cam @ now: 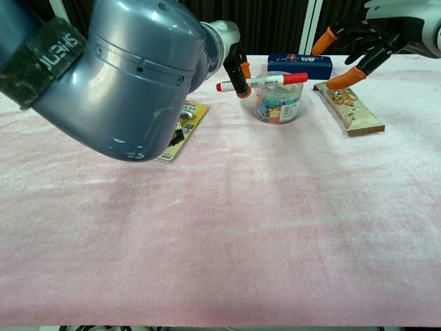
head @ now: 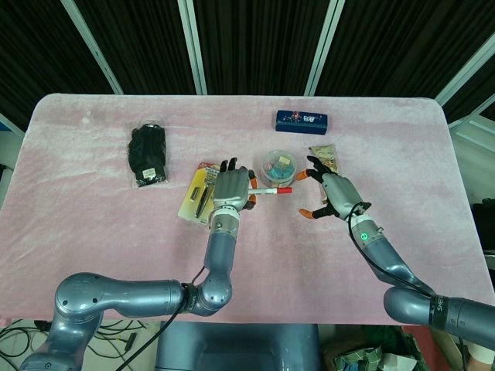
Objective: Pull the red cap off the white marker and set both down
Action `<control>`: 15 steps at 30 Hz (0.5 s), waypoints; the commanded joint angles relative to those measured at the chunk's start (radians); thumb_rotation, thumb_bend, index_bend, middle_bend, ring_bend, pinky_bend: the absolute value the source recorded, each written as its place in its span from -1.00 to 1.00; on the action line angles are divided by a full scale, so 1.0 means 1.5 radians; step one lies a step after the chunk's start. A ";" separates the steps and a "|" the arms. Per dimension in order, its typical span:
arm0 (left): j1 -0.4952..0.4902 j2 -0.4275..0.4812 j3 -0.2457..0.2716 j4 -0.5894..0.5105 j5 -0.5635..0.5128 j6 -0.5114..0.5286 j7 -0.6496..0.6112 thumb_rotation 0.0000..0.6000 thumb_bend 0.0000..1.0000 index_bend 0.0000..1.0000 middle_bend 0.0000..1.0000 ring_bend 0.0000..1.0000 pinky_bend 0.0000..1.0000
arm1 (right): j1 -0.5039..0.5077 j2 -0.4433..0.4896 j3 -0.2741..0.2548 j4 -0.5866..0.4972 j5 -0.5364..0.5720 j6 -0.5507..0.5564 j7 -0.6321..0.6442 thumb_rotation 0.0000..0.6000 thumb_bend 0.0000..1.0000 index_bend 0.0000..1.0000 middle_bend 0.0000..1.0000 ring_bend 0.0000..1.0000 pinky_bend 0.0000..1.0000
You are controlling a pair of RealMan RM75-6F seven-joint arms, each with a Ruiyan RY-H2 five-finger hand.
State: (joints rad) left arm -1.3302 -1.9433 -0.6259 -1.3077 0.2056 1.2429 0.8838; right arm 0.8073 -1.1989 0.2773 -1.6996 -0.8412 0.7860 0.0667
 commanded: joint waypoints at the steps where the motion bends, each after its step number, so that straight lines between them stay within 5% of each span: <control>1: 0.001 0.000 -0.001 -0.002 -0.001 -0.002 -0.001 1.00 0.02 0.32 -0.34 -1.00 -1.00 | 0.001 -0.004 -0.001 0.002 0.000 0.001 -0.002 1.00 -0.78 -0.34 -1.00 -0.82 -0.68; 15: 0.006 0.007 -0.004 -0.032 -0.005 0.002 0.001 1.00 0.02 0.32 -0.34 -1.00 -1.00 | 0.008 -0.017 0.002 0.010 0.013 -0.002 -0.005 1.00 -0.78 -0.25 -1.00 -0.82 -0.68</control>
State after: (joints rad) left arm -1.3210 -1.9334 -0.6313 -1.3550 0.1983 1.2468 0.8853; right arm 0.8189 -1.2236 0.2801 -1.6846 -0.8211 0.7834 0.0589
